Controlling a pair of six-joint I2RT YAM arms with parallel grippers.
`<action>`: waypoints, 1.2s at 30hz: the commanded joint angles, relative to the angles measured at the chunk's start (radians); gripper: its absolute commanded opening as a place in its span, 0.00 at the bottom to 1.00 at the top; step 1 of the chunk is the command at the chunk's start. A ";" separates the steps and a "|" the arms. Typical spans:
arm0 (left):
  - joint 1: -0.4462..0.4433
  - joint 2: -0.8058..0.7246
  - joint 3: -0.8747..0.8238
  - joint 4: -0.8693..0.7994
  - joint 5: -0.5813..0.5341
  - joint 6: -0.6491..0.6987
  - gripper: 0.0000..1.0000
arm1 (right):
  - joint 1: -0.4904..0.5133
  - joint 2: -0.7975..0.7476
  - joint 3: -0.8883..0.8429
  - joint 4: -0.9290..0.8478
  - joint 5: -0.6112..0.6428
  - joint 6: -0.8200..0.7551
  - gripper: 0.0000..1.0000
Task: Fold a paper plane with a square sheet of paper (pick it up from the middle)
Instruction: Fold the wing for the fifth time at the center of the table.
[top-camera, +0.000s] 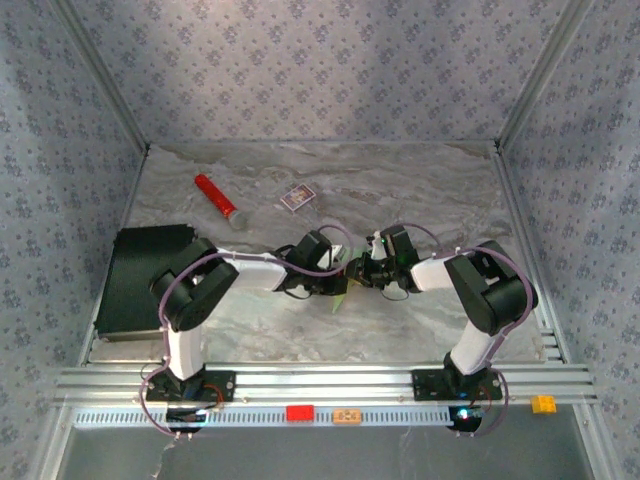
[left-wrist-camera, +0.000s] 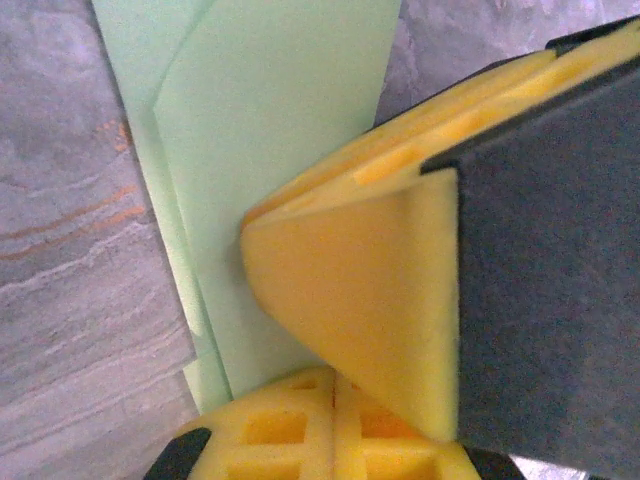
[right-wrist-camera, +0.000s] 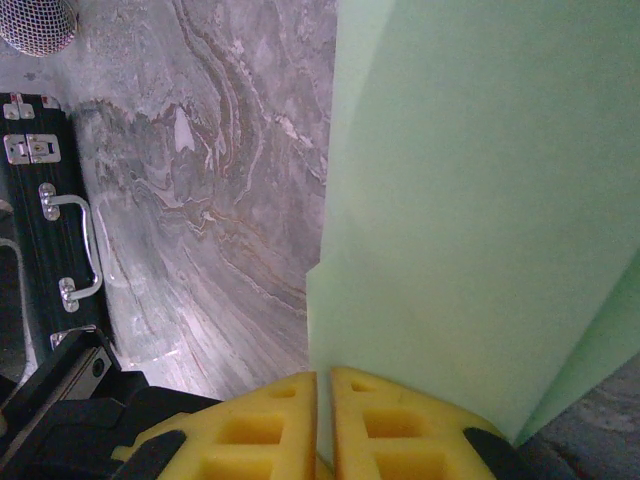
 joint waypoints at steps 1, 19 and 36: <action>-0.004 -0.009 -0.082 -0.103 0.002 0.035 0.00 | -0.003 -0.024 -0.010 -0.129 0.072 -0.022 0.15; 0.004 -0.013 -0.114 -0.047 0.075 0.036 0.00 | 0.065 -0.114 0.028 -0.139 0.092 -0.042 0.18; 0.007 0.015 -0.113 -0.041 0.097 0.028 0.00 | -0.056 -0.014 0.042 -0.190 0.120 -0.057 0.17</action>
